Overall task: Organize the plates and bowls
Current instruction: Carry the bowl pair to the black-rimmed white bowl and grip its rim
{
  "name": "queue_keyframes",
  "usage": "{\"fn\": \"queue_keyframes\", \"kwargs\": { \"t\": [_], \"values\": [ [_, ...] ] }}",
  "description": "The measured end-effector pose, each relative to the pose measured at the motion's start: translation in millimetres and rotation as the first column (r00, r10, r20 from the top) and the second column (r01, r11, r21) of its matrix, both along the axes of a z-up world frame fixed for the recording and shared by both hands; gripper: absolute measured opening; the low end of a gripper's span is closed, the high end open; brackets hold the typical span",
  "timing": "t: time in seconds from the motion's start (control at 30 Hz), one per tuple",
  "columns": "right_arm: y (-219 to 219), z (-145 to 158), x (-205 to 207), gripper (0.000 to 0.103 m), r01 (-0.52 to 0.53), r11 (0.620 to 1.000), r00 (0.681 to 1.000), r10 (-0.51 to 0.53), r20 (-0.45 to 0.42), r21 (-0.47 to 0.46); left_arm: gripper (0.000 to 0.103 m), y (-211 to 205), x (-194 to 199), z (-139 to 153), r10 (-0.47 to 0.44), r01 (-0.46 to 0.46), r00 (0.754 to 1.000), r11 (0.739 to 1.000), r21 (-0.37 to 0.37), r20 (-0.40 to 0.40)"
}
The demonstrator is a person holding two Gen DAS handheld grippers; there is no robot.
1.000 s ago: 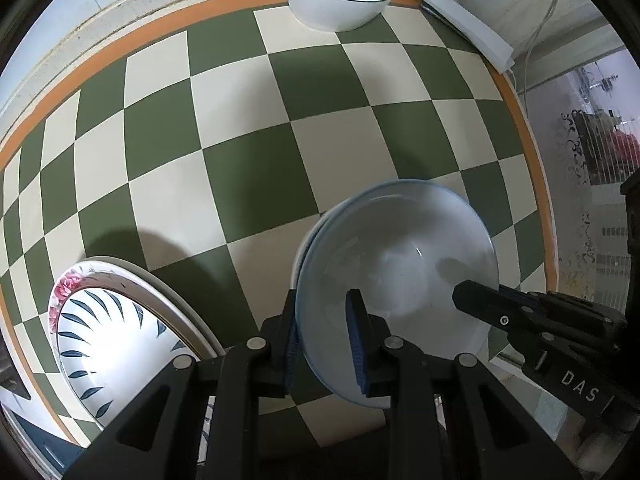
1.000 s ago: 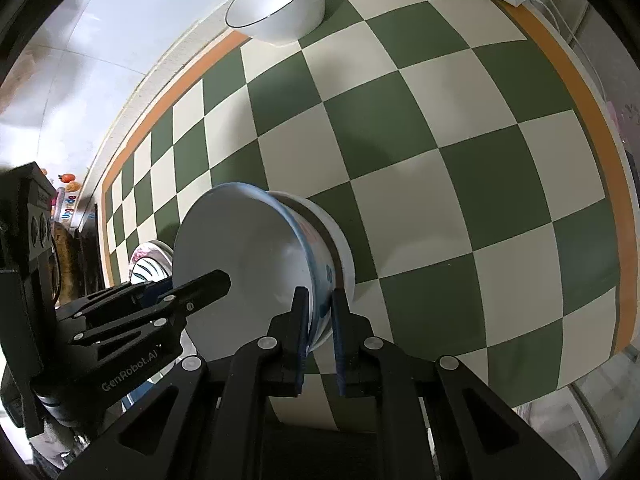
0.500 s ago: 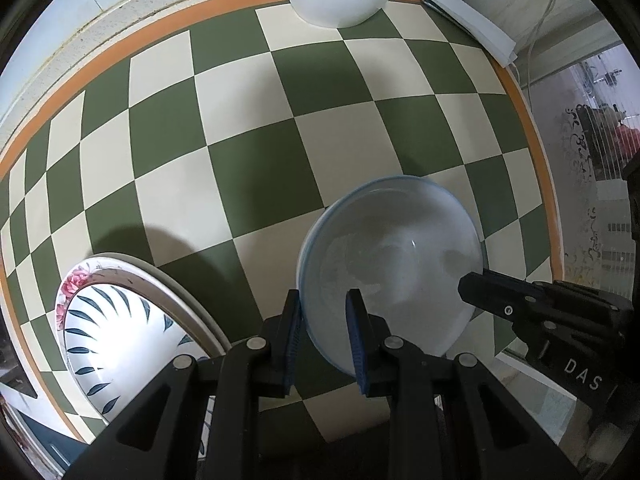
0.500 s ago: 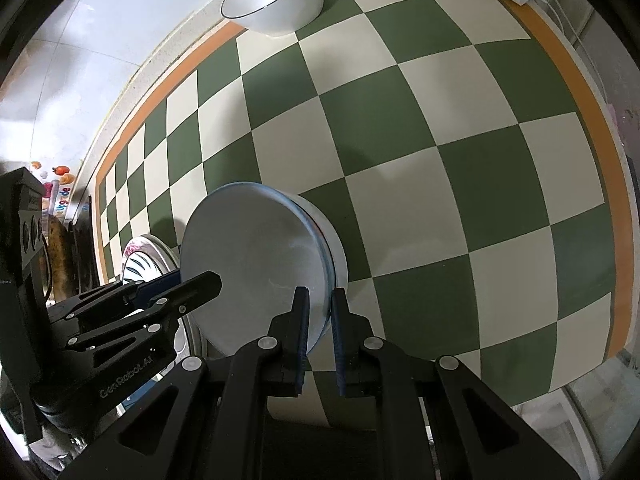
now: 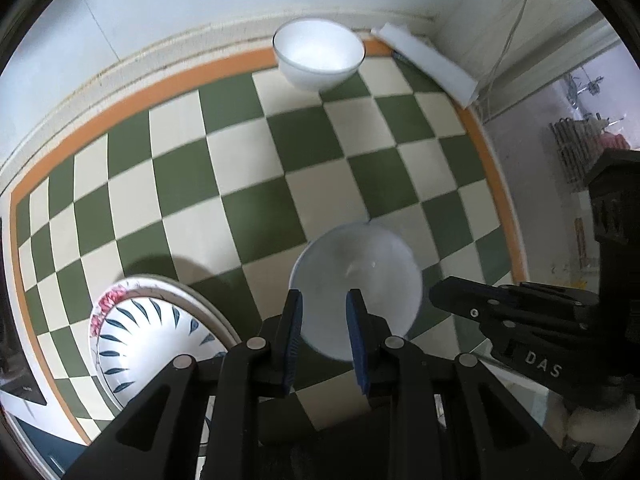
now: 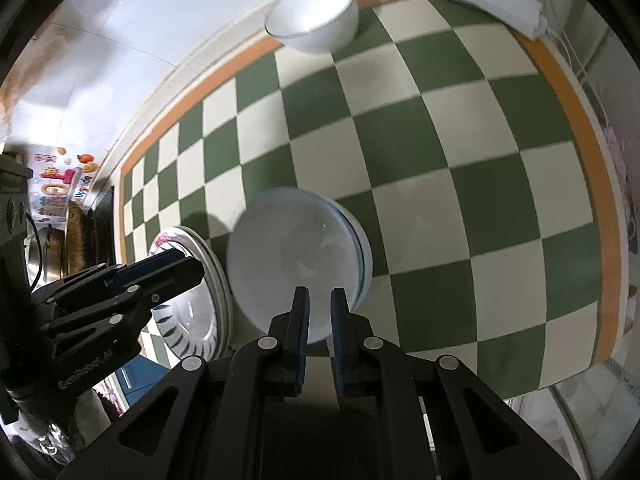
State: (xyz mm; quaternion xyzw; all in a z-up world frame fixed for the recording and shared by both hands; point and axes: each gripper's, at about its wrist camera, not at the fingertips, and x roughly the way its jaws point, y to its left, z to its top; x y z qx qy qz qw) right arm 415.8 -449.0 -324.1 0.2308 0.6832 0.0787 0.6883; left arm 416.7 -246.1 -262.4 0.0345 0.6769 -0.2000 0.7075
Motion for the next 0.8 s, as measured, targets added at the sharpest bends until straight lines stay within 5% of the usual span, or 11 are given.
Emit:
{"fn": "queue_keyframes", "kwargs": {
  "t": [0.1,0.2,0.3,0.57,0.8],
  "values": [
    [-12.7,8.6,14.3,0.017,0.017,1.0,1.0,-0.017,0.022,0.022,0.021,-3.6,20.4,7.1,0.016,-0.016,1.0,1.0,-0.005,0.017],
    [-29.2,11.1,38.1,0.043,0.037,0.999,0.998,-0.039,0.053,0.039,0.024,-5.0,51.2,6.2,0.042,-0.041,0.998,0.999,-0.009,0.043],
    [-45.7,3.9,70.6,0.053,0.053,0.996,0.996,-0.058,0.069,0.068,0.031,-11.1,90.9,-1.8,0.099,-0.099,0.994,0.995,-0.008,0.056],
    [-82.7,-30.6,169.6,0.053,0.1,0.993,0.991,-0.105,0.08,0.068,0.031,-21.3,193.9,-48.7,0.23,-0.23,0.973,0.973,0.002,-0.02],
    [-91.1,-59.3,235.9,0.053,0.122,0.991,0.988,-0.125,0.089,0.048,0.031,-24.9,242.6,-87.3,0.285,-0.284,0.954,0.958,0.026,-0.087]
  ]
}}
